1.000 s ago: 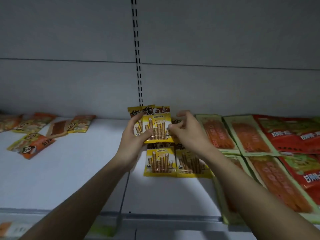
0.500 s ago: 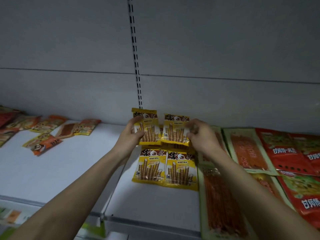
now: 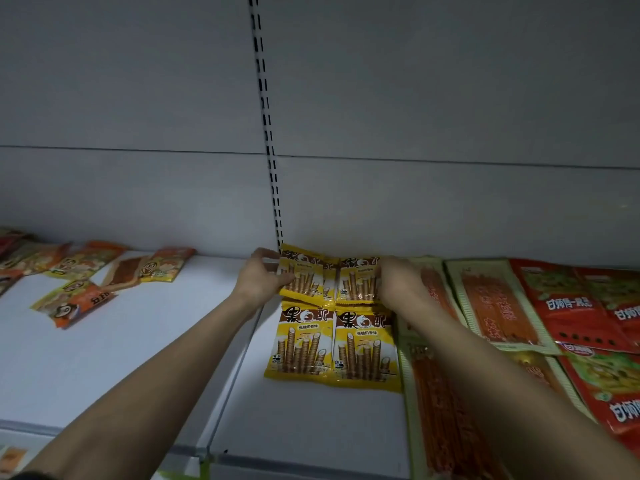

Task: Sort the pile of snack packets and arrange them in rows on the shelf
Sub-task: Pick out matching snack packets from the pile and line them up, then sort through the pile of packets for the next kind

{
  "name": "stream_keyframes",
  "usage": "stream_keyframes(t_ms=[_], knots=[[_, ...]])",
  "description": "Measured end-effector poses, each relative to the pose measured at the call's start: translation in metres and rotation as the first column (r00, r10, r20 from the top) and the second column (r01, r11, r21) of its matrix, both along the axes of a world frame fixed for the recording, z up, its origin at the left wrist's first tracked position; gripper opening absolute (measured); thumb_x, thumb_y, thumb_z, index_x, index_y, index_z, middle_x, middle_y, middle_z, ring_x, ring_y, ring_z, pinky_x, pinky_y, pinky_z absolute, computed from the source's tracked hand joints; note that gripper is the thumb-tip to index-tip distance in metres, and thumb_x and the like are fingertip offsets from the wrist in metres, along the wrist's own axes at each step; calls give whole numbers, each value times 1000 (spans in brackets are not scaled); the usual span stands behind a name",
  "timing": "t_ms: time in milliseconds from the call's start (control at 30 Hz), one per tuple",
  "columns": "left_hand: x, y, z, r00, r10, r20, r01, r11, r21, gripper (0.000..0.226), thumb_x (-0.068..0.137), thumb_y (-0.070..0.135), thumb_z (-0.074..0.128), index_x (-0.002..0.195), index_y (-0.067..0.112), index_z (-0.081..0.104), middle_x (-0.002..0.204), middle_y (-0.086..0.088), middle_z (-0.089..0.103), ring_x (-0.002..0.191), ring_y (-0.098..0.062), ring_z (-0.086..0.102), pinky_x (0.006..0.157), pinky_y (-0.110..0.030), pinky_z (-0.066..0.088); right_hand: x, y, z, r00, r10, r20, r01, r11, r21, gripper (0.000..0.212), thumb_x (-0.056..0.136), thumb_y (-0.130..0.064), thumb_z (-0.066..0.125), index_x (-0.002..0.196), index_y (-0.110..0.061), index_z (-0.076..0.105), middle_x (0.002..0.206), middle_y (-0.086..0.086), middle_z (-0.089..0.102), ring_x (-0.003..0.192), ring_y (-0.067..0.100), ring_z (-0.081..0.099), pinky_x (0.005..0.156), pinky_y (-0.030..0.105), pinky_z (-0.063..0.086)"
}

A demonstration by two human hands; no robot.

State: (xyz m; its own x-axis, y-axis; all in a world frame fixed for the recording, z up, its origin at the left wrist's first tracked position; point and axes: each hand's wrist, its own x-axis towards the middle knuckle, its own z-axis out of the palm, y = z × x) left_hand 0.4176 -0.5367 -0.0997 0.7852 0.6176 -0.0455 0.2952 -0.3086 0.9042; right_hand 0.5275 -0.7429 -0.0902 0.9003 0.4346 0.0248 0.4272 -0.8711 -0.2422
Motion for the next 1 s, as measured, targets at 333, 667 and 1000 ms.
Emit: stream_keyframes(t_ms=[333,667,1000], knots=[[12,-11,-15,982,-27,-187,126,832,540,37,96,39,63,131,28,64,131,-5,67,125,-31,55,98,-41,49,-13,10,21,977,101,188,-119,989,85,22,95,-8,49,115,-11,59,111,11,59,95,31,61,73,33,51],[-93,59,3,943,234,-236,-57,814,578,34,95,42,59,128,36,64,134,1,62,129,-24,50,105,-45,42,-82,135,23,901,433,3,-411,853,321,20,96,-26,50,91,-15,65,96,9,71,92,32,65,74,34,53],[-237,205,12,919,332,-212,-188,843,504,30,94,48,59,119,34,68,116,3,69,110,-25,60,90,-39,51,-170,303,11,814,521,-257,-382,814,439,18,87,-20,59,69,-14,62,80,8,70,77,30,64,71,34,49]])
